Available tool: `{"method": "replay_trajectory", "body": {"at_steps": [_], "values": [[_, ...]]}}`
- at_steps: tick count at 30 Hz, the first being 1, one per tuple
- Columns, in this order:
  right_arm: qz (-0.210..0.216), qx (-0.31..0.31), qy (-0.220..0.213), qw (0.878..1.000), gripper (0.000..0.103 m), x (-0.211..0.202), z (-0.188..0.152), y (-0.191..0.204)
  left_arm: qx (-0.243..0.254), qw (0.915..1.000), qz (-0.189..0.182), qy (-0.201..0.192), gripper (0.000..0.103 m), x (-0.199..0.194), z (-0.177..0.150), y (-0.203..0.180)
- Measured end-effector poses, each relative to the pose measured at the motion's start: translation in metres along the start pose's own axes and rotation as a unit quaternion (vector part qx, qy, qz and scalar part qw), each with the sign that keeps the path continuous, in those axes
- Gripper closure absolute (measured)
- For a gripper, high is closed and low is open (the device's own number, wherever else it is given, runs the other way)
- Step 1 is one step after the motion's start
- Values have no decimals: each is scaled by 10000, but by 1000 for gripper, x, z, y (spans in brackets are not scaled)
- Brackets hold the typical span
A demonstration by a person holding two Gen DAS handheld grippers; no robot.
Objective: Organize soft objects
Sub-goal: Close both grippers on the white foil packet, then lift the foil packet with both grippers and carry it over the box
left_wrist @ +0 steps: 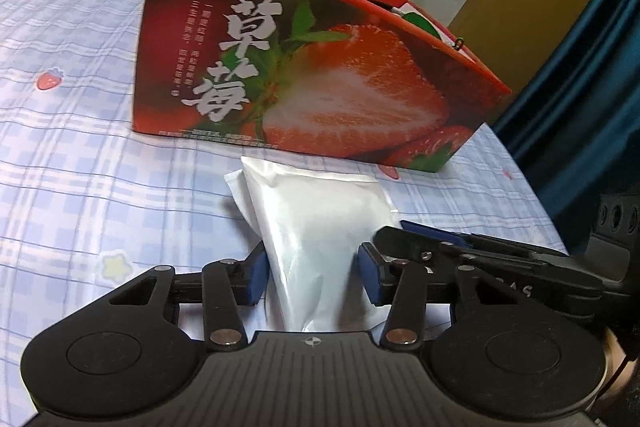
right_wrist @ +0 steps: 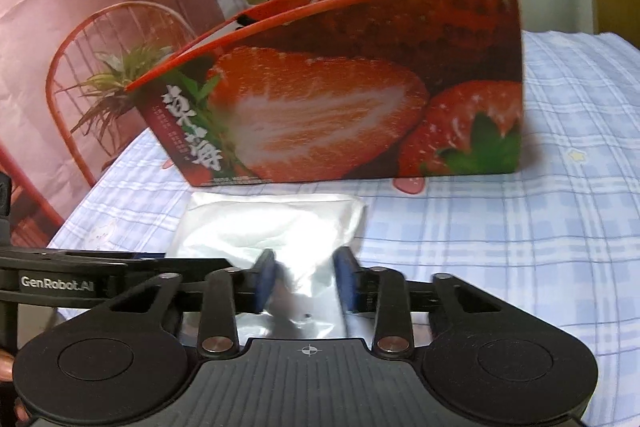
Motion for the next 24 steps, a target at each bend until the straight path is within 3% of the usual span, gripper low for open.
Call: {"method": "replay_trajectory", "body": {"at_steps": [4,6,8,11,18,24], "values": [[-8,18,-9,10000,77,-1,-1,-4,-47,9997,221,47,48,-6,0,9],[-58,-103,-20,9999,77,-1,-2,-3,-159,9997,156,22,48,-9,0,14],[-65,-122,-27,9999,77,-1,-2,-2,-248,9996,115,9,58,-10,-2,17],[-59,-85,-22,9999,78,0,-2,-3,-275,9996,60,2,64,-10,-3,18],[-289,-7,-42,9996,77,-6,-1,-10,-241,9997,38,-4,66,-7,-4,15],[-65,358,-24,9993,75,-5,0,-13,-65,9999,69,-39,66,-5,-3,10]]}}
Point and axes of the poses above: each gripper's, at about its wrist camera, not at the fingertips, and x roughly the way its jaws point, y to its left, z to its top, the point moved 9 cm from there along x, roughly the way its jaws point, and after that the axes turned 14 degrees about x, right-handed, at the moved point
